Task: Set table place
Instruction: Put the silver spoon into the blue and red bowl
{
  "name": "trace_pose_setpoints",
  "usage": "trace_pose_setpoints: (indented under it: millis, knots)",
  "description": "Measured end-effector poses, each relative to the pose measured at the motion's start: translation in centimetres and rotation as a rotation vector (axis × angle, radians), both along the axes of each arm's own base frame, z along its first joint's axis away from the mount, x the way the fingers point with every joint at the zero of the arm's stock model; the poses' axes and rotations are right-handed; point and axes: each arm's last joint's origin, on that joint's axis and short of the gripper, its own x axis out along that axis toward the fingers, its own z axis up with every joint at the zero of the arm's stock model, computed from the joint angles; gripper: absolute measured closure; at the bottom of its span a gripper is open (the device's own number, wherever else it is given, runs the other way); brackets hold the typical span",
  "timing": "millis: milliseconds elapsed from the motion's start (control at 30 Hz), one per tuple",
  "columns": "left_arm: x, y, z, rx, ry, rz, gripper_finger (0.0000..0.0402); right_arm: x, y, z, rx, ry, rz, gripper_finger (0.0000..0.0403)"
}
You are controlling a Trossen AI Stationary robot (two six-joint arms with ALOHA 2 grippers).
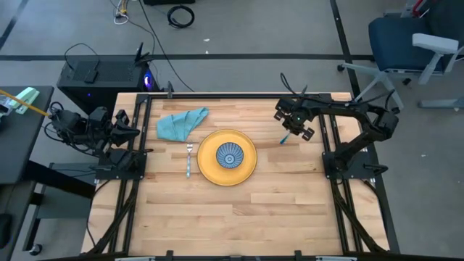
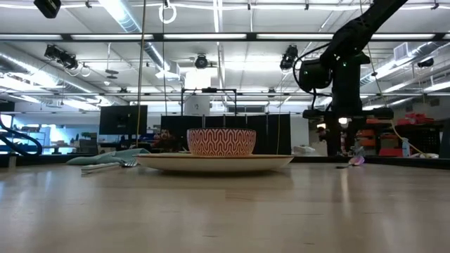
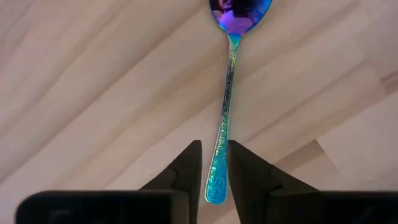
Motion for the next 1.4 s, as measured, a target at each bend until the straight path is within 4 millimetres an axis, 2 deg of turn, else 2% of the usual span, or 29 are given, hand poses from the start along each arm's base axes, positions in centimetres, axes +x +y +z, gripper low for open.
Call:
trace_pose_setpoints:
  millis: [267, 433, 667, 933, 1133, 1400]
  knots:
    - [0.0, 0.0, 0.0, 0.000, 0.000, 0.000, 0.0374, -0.4, 0.1, 0.0, 0.006, 0.040, -0.045, 0.0280]
    - [0.0, 0.0, 0.0, 0.000, 0.000, 0.000, 0.0366, -1.0, 0.5, -0.8, 0.000, 0.091, -0.077, 0.0267]
    - [0.0, 0.0, 0.0, 0.000, 0.000, 0.000, 0.0362, -1.1, 0.3, -2.0, -0.049, 0.046, -0.094, 0.0272]
    - [0.0, 0.0, 0.0, 0.000, 0.000, 0.000, 0.0374, -1.7, -0.4, -2.0, -0.054, 0.054, -0.122, 0.0277]
    - [0.0, 0.0, 0.0, 0.000, 0.000, 0.000, 0.0368, -1.7, -0.5, -2.0, -0.080, 0.065, -0.128, 0.0277]
    - [0.0, 0.0, 0.0, 0.000, 0.000, 0.000, 0.0362, -1.3, -0.9, -3.5, -0.049, 0.100, -0.104, 0.0277]
